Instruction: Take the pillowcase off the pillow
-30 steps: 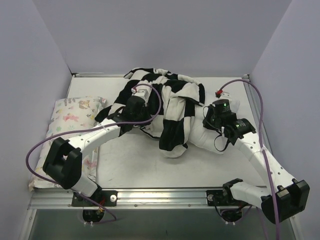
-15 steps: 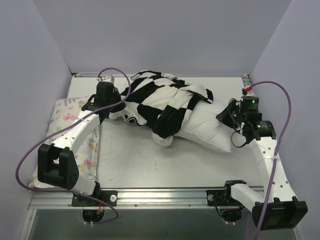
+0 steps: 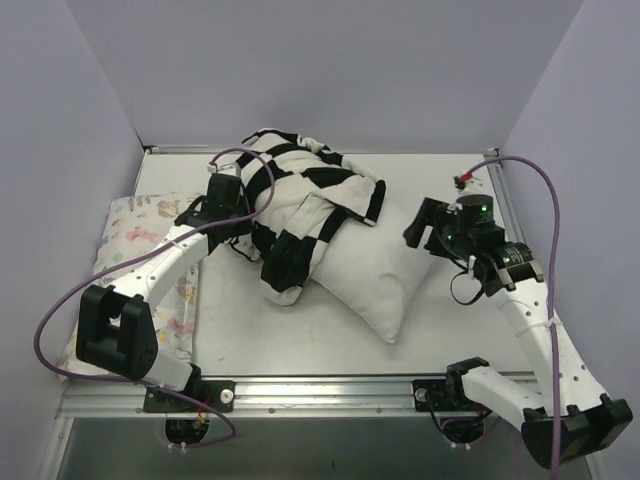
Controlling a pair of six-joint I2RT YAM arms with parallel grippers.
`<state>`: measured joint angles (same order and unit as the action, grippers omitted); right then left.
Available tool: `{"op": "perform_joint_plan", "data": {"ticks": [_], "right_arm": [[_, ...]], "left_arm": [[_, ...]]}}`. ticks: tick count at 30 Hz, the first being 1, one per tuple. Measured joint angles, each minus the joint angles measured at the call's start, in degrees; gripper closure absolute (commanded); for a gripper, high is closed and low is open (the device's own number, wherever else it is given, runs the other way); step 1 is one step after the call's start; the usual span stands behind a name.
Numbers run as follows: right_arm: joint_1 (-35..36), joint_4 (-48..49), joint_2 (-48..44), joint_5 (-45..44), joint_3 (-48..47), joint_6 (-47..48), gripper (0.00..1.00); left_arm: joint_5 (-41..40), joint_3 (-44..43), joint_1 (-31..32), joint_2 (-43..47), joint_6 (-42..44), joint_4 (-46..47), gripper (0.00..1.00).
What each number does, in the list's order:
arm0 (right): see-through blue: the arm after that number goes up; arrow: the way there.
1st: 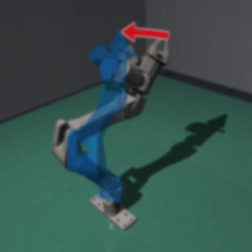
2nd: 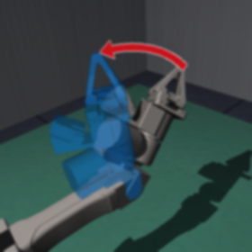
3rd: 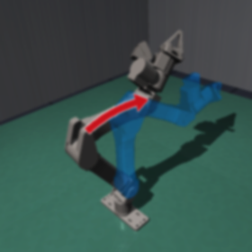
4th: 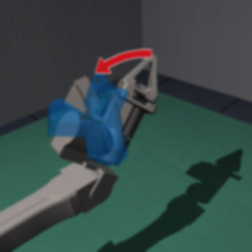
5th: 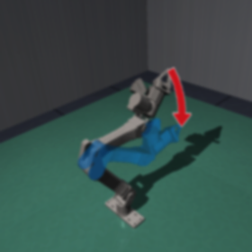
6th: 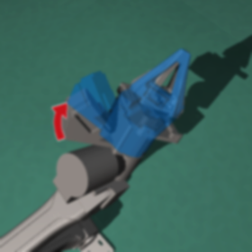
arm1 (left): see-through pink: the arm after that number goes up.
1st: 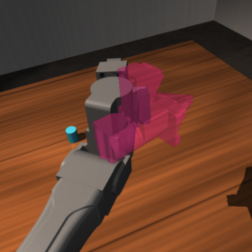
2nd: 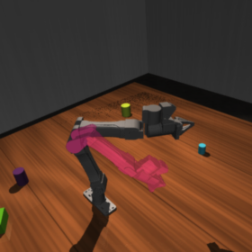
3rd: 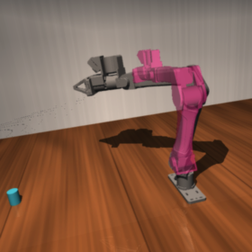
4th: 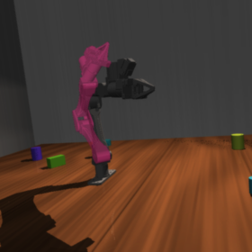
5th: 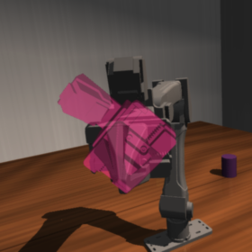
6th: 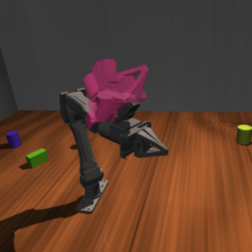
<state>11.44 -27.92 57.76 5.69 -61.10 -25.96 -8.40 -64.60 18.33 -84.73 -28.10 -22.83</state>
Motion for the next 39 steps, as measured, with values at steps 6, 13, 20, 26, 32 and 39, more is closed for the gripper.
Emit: {"op": "perform_joint_plan", "data": {"ticks": [6,13,20,26,32,39], "right_arm": [[26.51,3.26,-3.3,-9.55,2.27,5.07,0.05],[40.76,10.86,7.82,-21.0,4.07,12.0,0.0],[42.6,17.2,23.39,-28.94,5.97,16.46,0.28],[36.5,14.6,28.79,-32.96,2.27,13.44,1.0],[26.16,8.17,18.67,-31.21,-0.5,9.49,1.0],[15.34,2.75,6.82,-16.55,-4.68,5.92,1.0]], "left_arm": [[-1.16,0.28,4.17,0.35,0.02,-0.04,1.0],[-2.19,0.28,6.21,1.57,-0.13,-0.13,1.0],[-2.34,0.13,6.58,1.75,-0.09,-1.27,1.0],[-2.8,-6.29,5.05,1.79,1.53,-7.69,1.0],[0.59,-16.94,-3.58,1.68,1.79,-12.46,1.0],[7.74,-19.45,-10.36,1.31,-1.11,-16.09,1.0]]}}
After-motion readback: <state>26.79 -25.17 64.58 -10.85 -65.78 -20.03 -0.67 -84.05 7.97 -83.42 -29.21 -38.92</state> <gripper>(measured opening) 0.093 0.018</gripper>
